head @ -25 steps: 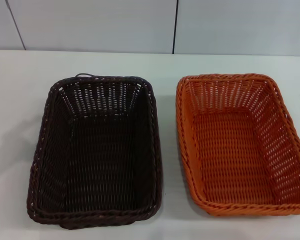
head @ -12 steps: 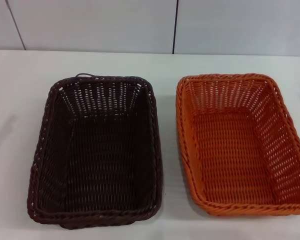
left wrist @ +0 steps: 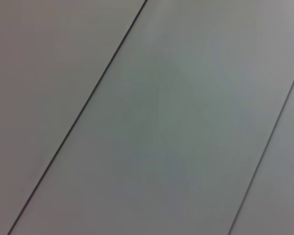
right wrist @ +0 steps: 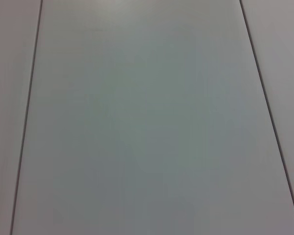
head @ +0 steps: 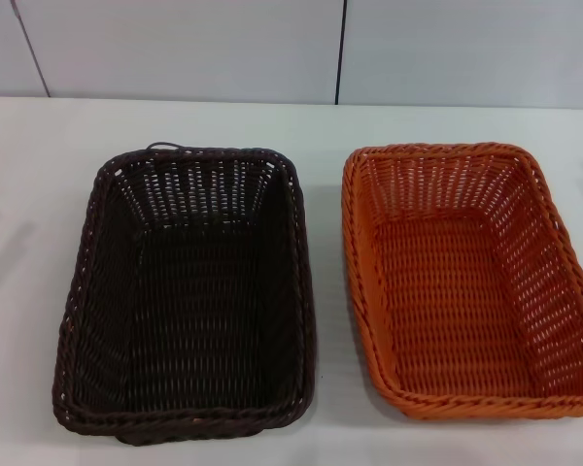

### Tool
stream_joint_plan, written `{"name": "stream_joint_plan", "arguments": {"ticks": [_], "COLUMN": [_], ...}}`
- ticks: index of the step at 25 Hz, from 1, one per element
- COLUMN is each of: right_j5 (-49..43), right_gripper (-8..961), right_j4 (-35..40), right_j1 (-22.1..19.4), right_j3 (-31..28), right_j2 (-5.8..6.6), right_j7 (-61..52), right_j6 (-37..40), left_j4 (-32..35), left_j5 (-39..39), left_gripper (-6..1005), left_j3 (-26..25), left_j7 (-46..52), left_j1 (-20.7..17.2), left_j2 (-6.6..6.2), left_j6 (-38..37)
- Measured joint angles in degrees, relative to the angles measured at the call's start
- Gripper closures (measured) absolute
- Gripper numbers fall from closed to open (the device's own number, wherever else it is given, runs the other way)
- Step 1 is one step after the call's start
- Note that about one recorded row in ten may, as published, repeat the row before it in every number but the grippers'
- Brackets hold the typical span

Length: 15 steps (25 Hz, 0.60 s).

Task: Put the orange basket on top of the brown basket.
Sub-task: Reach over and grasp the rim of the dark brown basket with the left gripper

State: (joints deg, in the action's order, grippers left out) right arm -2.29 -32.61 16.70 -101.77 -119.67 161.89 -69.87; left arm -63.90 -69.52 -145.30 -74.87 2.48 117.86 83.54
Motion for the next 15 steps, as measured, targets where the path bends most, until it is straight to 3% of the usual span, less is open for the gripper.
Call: {"name": "stream_joint_plan", "arguments": {"ticks": [8, 12, 13, 15], "right_j5": [0.0, 0.0, 0.0, 0.0], "right_gripper": [223, 223, 223, 223], "right_j4": [-0.1, -0.1, -0.1, -0.1], "right_j1": [0.1, 0.4, 0.5, 0.5], "right_j3": [0.0, 0.0, 0.0, 0.0], "right_j2": [-0.03, 0.01, 0.01, 0.02], "right_j7": [0.0, 0.0, 0.0, 0.0], "right_j6": [0.0, 0.0, 0.0, 0.0], "left_j4": [-2.7, -10.5, -14.6, -16.8], "left_j5": [-2.2, -11.7, -17.2, -20.5], "left_gripper": [350, 350, 350, 350], "left_j3": [4.5, 11.7, 15.7, 17.9], "left_j7": [0.4, 3.2, 6.2, 8.5], "left_j1": [0.1, 0.1, 0.0, -0.1], "left_j2": [0.09, 0.16, 0.22, 0.25], "left_j6": [0.0, -2.0, -5.0, -7.2]}}
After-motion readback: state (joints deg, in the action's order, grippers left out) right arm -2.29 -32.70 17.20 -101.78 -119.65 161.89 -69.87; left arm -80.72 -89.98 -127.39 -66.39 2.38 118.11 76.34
